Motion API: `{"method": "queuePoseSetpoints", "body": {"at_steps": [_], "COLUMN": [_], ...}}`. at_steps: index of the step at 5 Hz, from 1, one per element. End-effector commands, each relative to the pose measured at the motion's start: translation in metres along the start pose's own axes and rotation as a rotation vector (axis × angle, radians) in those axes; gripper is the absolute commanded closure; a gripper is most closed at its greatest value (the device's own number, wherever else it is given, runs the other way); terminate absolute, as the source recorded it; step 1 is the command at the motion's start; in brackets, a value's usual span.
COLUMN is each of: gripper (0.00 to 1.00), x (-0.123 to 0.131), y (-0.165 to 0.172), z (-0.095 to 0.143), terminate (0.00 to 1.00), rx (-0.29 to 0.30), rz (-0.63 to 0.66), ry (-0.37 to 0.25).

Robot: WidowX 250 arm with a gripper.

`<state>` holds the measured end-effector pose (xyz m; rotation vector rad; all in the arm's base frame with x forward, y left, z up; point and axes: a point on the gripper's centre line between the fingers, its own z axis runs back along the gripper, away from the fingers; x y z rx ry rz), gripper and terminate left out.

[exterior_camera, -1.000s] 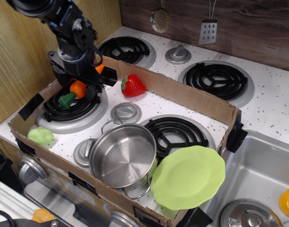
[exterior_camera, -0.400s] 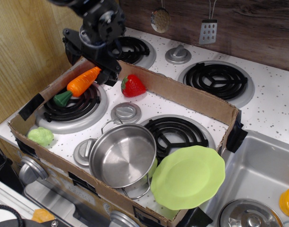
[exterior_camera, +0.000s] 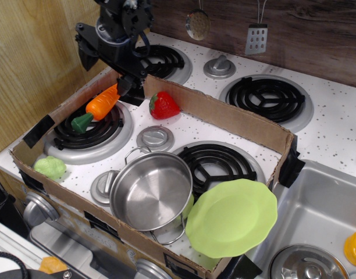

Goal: Take carrot off plate

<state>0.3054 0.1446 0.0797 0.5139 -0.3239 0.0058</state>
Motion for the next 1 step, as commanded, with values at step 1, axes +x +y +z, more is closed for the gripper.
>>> {"method": "queuePoseSetpoints", "body": {"at_steps": [1], "gripper": [0.00], "x": [0.0279], "y": [-0.0028], "z": [0.0219], "terminate": [1.00], "rx": [0.023], "rz": [0.021], "ry": [-0.058]}}
